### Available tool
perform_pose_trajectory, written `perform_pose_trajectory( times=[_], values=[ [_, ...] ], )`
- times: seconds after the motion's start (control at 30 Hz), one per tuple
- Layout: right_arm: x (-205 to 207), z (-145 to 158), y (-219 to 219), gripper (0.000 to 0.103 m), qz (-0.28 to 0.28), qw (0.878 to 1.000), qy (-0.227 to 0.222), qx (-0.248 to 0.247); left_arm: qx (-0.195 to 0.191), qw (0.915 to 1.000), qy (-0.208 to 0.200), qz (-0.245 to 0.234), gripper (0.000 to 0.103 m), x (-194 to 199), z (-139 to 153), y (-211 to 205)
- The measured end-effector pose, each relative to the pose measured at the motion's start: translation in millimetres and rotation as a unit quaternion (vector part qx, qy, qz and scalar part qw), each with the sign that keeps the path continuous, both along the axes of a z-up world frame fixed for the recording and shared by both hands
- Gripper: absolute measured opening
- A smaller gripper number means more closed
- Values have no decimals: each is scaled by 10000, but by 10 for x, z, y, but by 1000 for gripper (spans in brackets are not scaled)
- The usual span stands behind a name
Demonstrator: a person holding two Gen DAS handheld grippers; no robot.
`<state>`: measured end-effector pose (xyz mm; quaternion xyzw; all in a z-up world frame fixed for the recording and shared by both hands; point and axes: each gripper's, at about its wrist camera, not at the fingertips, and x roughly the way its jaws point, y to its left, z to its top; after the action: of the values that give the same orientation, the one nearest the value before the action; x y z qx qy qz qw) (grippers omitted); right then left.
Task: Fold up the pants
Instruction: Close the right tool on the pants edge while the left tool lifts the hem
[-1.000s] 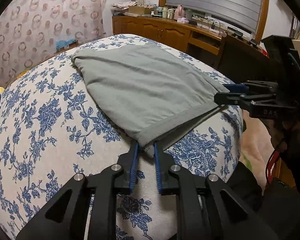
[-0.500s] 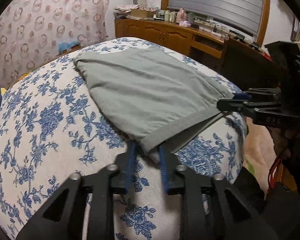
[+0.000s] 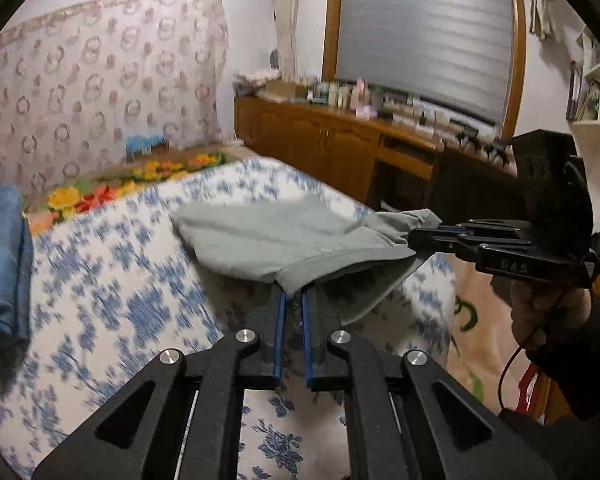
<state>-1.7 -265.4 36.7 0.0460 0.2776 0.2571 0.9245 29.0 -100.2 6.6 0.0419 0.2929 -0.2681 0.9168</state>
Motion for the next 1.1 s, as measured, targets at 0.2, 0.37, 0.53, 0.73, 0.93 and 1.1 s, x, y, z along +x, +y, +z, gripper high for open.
perform_pose_trajectory(
  times=[0.2,0.37,0.53,0.73,0.93,1.1],
  values=[
    [3,321,161,8,269,9986,-457,-12,-139,9994,-218,227,8,39,216,260],
    [142,172,328,8,491,9983,-314,-80,-184,9991,-36,370,8,169,61,428],
    [425,21,376,8,576,9982,-7,-137,-210,9985,235,451,8,358,-153,489],
    [760,236,529,8,759,9970,3,-179,-220,9982,246,508,8,605,-88,522],
    [1205,731,725,8,856,9936,-651,-337,-126,9977,-231,620,8,1003,394,591],
    [1727,1079,955,8,921,9899,-1020,-363,178,9943,-604,857,8,1461,765,628]
  ],
)
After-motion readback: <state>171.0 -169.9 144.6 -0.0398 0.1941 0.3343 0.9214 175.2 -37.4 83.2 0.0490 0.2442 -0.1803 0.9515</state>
